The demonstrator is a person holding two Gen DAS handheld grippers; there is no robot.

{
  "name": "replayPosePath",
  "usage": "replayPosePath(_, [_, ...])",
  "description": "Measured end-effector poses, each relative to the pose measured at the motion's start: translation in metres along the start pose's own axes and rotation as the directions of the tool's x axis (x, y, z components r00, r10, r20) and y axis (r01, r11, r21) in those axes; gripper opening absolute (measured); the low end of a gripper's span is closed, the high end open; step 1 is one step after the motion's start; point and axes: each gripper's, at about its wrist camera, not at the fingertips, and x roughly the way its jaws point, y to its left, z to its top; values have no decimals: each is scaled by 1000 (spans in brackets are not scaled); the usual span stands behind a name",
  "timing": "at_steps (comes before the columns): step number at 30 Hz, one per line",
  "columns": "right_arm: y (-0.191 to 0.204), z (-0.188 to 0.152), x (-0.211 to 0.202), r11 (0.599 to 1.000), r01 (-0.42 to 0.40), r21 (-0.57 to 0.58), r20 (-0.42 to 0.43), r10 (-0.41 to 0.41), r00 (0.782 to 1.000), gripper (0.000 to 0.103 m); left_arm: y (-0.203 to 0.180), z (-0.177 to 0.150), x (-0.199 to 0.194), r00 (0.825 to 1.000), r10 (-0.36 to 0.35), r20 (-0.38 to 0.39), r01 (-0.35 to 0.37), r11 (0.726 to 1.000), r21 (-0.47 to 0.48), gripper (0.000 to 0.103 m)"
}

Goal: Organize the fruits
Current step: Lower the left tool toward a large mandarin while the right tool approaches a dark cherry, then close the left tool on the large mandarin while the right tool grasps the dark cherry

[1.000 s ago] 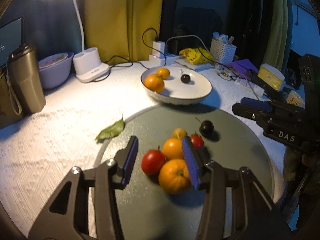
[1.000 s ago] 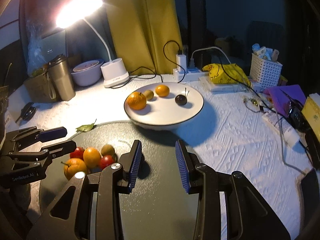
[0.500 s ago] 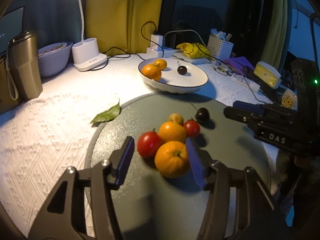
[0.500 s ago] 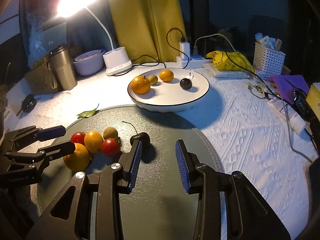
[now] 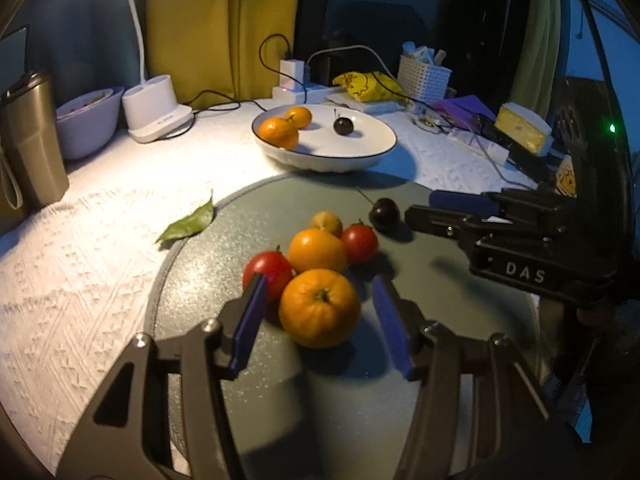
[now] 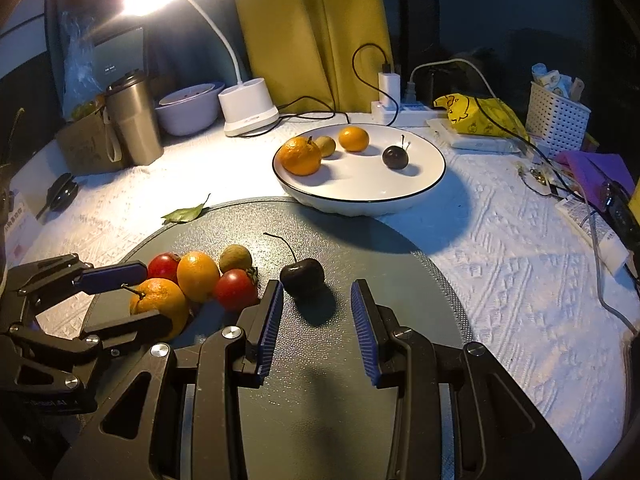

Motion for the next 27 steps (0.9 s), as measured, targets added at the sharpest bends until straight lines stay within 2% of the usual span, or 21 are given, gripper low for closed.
replayPosePath(13, [3,8,23,1000,-22,-3,-62,22,998,38,-8,-4,2,998,63,-6,-63,996,67,56])
replayPosePath(16, [4,10,30,1000,-26,-2,-79,26,997,38,-10,-6,1,999,50,-9,-49,996,75,54])
replayPosePath(17, [4,11,32,1000,-29,0,-84,29,996,38,-10,-6,1,999,48,-8,-48,996,73,52])
replayPosePath(18, [4,12,34,999,-33,1,-89,33,996,38,-9,-6,1,999,47,-7,-47,996,71,46])
replayPosePath(19, [5,12,35,999,-38,-1,-96,38,995,37,-9,-5,1,999,40,-8,-40,997,69,44])
replayPosePath(22, [6,13,37,999,-43,-8,-105,42,994,37,-9,-5,0,999,36,-7,-36,997,65,44])
replayPosePath(24, [6,13,37,999,-48,-10,-103,47,994,33,-8,-6,0,999,34,-7,-33,998,61,43])
replayPosePath(27, [7,13,34,999,-48,-16,-92,46,995,31,-8,-5,-1,1000,26,-10,-25,998,57,43])
